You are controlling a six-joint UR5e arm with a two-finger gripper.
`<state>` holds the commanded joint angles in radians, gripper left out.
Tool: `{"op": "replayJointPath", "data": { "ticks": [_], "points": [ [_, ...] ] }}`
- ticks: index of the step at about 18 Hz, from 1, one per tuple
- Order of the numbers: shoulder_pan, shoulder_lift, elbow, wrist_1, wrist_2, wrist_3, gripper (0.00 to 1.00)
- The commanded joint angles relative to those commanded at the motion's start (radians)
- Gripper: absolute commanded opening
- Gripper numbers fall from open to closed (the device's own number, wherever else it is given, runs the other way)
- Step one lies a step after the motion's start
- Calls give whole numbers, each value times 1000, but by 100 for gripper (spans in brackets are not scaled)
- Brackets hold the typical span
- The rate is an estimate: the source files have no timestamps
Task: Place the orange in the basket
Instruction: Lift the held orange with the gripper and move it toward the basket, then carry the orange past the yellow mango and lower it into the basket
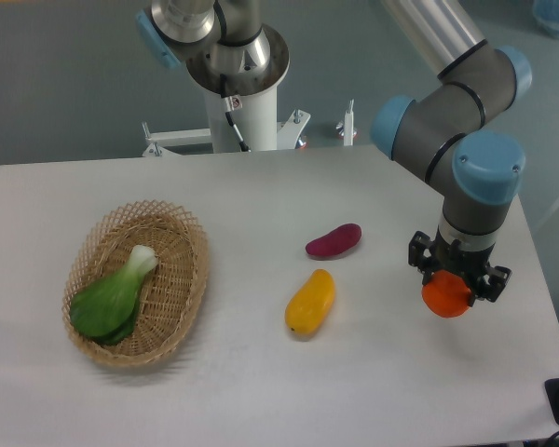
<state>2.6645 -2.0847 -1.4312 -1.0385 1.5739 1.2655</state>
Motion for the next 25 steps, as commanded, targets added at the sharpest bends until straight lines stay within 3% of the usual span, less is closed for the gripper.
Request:
{"op": "replayJointPath", "data": {
  "ticks": [10,23,25],
  "points": [
    [-52,12,-9,-2,0,-75,77],
    [-224,26,-46,2,-8,-325,77],
    [-254,35,-75,8,-5,-353,77]
  ]
}}
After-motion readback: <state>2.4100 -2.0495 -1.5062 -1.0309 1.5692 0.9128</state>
